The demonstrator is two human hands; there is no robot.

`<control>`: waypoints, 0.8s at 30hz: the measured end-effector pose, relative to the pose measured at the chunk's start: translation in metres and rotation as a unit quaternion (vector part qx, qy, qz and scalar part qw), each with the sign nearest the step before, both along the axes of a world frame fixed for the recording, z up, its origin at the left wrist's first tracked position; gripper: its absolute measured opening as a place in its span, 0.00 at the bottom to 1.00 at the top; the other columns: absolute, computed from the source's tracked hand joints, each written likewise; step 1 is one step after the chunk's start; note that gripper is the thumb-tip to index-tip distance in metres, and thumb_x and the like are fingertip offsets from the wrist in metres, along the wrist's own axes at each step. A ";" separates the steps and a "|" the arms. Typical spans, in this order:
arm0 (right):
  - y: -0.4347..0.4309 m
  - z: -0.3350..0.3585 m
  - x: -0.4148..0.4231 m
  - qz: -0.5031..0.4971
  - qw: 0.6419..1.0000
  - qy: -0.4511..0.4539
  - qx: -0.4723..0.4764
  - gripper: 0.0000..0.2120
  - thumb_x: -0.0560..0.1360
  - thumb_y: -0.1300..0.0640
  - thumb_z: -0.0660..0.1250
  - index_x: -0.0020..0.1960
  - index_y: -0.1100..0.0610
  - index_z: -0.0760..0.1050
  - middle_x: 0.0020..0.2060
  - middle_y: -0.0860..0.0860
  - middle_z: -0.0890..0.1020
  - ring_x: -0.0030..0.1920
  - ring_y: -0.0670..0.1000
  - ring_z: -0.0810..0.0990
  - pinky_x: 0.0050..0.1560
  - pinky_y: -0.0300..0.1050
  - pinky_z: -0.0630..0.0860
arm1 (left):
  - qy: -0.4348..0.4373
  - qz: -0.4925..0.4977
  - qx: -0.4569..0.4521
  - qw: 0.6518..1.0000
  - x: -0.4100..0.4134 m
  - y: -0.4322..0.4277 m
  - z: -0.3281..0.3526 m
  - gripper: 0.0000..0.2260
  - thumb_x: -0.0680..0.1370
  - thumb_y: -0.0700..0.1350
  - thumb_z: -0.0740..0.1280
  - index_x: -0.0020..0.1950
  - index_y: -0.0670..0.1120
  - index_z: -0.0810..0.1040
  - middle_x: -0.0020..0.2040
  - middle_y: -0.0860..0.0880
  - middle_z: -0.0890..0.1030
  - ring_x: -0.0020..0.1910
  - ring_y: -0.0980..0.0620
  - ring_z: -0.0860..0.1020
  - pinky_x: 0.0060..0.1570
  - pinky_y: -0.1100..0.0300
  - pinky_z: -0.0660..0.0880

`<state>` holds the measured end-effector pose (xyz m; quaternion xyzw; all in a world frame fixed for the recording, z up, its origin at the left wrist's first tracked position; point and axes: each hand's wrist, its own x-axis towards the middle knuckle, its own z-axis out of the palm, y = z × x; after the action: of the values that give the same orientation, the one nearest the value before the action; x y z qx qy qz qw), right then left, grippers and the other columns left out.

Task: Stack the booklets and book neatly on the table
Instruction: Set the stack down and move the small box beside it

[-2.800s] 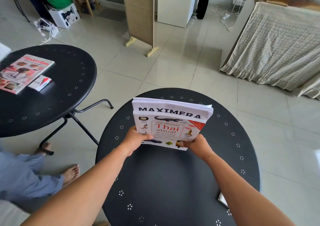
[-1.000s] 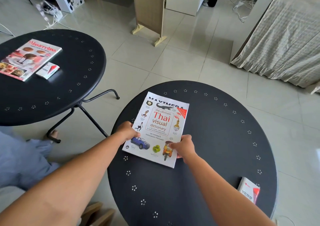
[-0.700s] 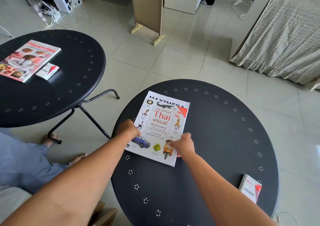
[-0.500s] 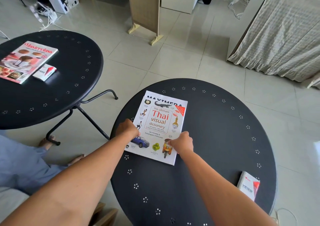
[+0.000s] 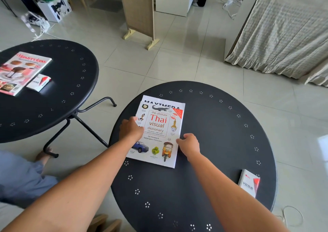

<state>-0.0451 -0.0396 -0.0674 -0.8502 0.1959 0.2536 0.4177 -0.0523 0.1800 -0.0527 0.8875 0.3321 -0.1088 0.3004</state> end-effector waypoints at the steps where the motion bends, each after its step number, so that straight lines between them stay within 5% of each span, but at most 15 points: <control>1: -0.006 0.000 0.000 -0.013 1.000 -0.015 -0.003 0.22 0.77 0.56 0.66 0.70 0.58 0.70 0.60 0.51 0.80 0.45 0.48 0.79 0.37 0.39 0.73 | -0.027 -0.010 -0.011 1.000 0.001 -0.006 0.002 0.21 0.75 0.48 0.69 0.68 0.52 0.73 0.65 0.44 0.73 0.61 0.44 0.75 0.52 0.55 0.75; 3: -0.021 0.000 0.000 -0.044 0.998 -0.037 0.003 0.21 0.78 0.57 0.64 0.70 0.56 0.71 0.64 0.52 0.78 0.55 0.51 0.78 0.47 0.43 0.74 | -0.065 -0.041 -0.045 0.996 0.002 -0.021 0.005 0.17 0.75 0.47 0.67 0.64 0.53 0.76 0.63 0.47 0.75 0.55 0.48 0.77 0.46 0.58 0.73; 5: -0.039 0.001 0.000 -0.078 0.996 -0.047 0.014 0.18 0.78 0.58 0.62 0.67 0.55 0.73 0.61 0.50 0.79 0.53 0.52 0.78 0.49 0.45 0.75 | -0.066 -0.087 -0.073 0.991 0.001 -0.040 0.008 0.13 0.76 0.47 0.66 0.60 0.55 0.78 0.59 0.50 0.80 0.50 0.51 0.78 0.41 0.61 0.72; 10: -0.094 0.009 -0.004 -0.125 0.991 -0.049 -0.022 0.15 0.76 0.59 0.60 0.60 0.53 0.77 0.50 0.48 0.80 0.50 0.55 0.80 0.52 0.49 0.79 | -0.013 -0.153 -0.146 0.977 -0.005 -0.101 0.010 0.10 0.76 0.46 0.64 0.54 0.55 0.81 0.60 0.51 0.81 0.56 0.48 0.79 0.57 0.52 0.77; 16: -0.172 0.015 -0.032 -0.172 0.981 -0.045 -0.078 0.15 0.74 0.59 0.61 0.58 0.53 0.79 0.56 0.51 0.83 0.56 0.56 0.80 0.53 0.44 0.74 | 0.032 -0.232 -0.171 0.957 -0.013 -0.183 -0.002 0.10 0.72 0.48 0.66 0.52 0.55 0.82 0.54 0.53 0.84 0.53 0.49 0.82 0.55 0.54 0.76; 19: -0.199 0.013 -0.048 -0.199 0.974 -0.042 -0.098 0.14 0.74 0.58 0.61 0.57 0.52 0.79 0.58 0.53 0.81 0.57 0.56 0.79 0.55 0.45 0.73 | 0.018 -0.249 -0.114 0.962 -0.013 -0.196 -0.007 0.11 0.74 0.48 0.65 0.54 0.55 0.82 0.56 0.54 0.83 0.54 0.50 0.81 0.55 0.55 0.77; 24: -0.221 0.001 -0.075 -0.194 0.965 -0.019 -0.177 0.21 0.73 0.50 0.65 0.64 0.55 0.72 0.62 0.57 0.72 0.63 0.59 0.72 0.58 0.52 0.71 | -0.032 -0.262 0.116 0.958 -0.009 -0.179 -0.012 0.17 0.76 0.47 0.66 0.65 0.55 0.76 0.64 0.45 0.75 0.62 0.42 0.73 0.59 0.47 0.71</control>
<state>-0.1197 -0.2606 -0.0667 -0.8610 0.3912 0.1120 0.3051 -0.0609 0.0012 -0.0643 0.9751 0.0888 -0.1156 0.1670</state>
